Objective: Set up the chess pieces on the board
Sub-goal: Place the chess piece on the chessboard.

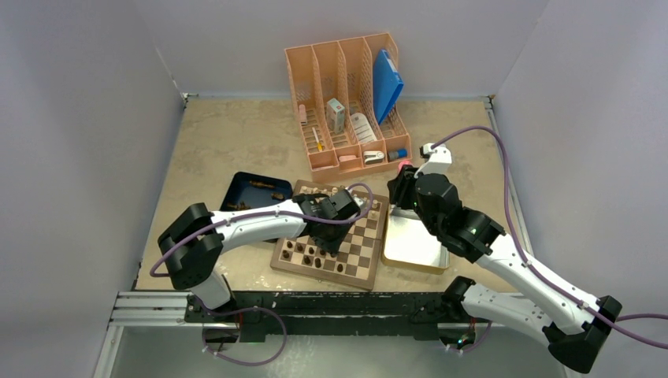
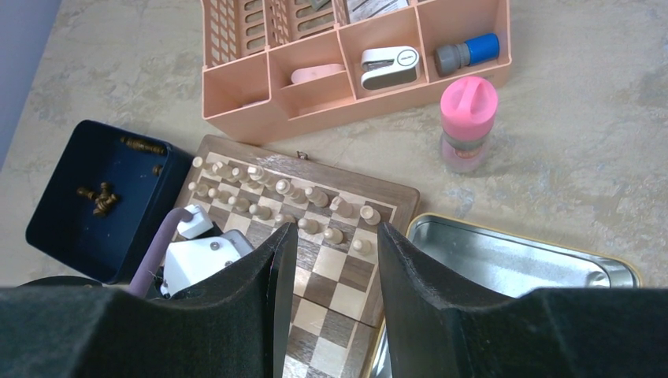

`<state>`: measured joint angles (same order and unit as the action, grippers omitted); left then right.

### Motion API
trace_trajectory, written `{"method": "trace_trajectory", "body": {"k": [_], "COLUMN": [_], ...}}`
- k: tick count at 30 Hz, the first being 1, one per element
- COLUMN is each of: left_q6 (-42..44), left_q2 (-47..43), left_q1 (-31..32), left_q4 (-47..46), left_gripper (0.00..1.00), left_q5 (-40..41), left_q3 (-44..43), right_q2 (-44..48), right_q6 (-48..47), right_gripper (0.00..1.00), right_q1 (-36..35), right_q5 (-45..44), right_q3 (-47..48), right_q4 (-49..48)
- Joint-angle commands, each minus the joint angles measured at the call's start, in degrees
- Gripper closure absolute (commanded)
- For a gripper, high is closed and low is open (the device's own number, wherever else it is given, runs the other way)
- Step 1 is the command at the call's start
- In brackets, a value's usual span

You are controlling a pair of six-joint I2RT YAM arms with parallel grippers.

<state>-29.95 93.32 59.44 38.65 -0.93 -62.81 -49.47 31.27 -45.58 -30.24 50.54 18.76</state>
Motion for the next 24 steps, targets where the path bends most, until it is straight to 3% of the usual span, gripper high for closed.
{"method": "trace_trajectory", "body": {"k": [1, 14, 24], "left_q6": [-0.37, 0.25, -0.09], "left_q2": [1.25, 1.08, 1.46], "left_q1": [0.68, 0.69, 0.68], "left_q4": [-0.10, 1.78, 2.33], "left_gripper": [0.90, 0.86, 0.89], "left_q5": [0.49, 0.80, 0.43], "left_q3": [-1.22, -3.34, -3.64], "right_q2": [0.65, 0.99, 1.42], "right_q6": [-0.09, -0.11, 0.19], "right_gripper": [0.55, 0.54, 0.54], "right_q1": [0.14, 0.17, 0.14], "right_q5": [0.67, 1.11, 1.44], "right_q3": [1.70, 1.92, 1.68], "right_q4": [-1.57, -1.39, -1.61]}}
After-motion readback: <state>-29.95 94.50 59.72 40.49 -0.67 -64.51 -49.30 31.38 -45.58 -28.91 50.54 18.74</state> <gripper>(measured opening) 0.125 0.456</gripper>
